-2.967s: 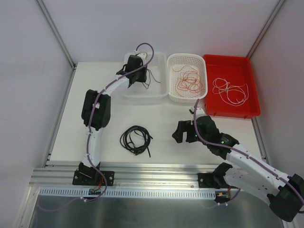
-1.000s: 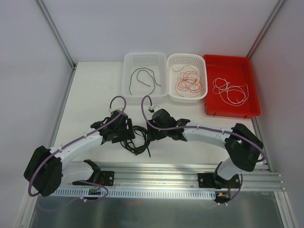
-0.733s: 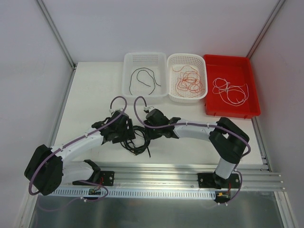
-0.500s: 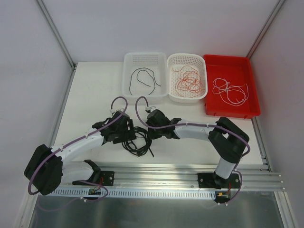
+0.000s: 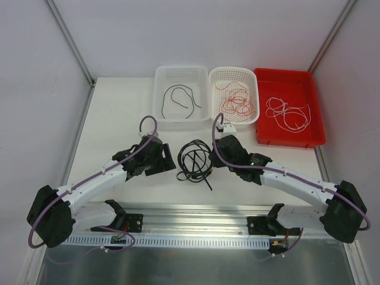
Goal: Untangle the cables
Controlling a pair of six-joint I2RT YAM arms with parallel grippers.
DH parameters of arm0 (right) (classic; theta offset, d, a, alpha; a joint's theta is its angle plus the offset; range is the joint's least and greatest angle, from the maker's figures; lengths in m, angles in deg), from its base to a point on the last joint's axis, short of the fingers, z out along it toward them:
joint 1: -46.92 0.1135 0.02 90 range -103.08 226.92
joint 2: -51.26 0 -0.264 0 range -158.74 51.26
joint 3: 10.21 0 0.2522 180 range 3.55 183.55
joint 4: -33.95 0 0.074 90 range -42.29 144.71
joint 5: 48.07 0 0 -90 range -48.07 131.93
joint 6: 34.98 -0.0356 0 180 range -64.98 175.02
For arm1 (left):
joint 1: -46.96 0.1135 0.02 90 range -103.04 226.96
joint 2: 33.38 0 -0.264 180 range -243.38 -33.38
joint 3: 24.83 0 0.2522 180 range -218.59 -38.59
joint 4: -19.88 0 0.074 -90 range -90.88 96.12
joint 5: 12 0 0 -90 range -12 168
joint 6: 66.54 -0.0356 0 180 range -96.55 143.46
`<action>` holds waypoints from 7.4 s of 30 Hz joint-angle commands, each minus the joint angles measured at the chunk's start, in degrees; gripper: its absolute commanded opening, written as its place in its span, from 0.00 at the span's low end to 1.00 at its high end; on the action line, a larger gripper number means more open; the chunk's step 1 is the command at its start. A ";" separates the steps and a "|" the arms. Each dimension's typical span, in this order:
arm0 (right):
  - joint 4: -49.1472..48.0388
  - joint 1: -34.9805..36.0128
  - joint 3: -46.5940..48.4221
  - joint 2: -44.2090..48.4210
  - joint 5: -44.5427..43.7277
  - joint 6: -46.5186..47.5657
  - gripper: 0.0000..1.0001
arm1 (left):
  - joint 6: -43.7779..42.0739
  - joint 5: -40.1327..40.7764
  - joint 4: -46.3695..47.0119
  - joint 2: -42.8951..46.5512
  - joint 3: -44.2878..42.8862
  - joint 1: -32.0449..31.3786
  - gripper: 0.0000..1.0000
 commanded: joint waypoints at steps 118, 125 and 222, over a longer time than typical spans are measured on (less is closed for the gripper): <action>6.70 -2.06 34.13 12.67 9.33 18.34 0.01 | -9.34 6.84 13.71 11.57 -7.87 -13.58 0.72; 7.57 -2.32 28.86 15.92 5.38 18.16 0.01 | -10.22 7.80 13.89 10.68 -7.95 -13.58 0.48; -7.01 -9.09 -6.47 -0.68 7.93 4.01 0.84 | -15.13 17.21 -14.41 19.92 -30.17 -13.31 0.00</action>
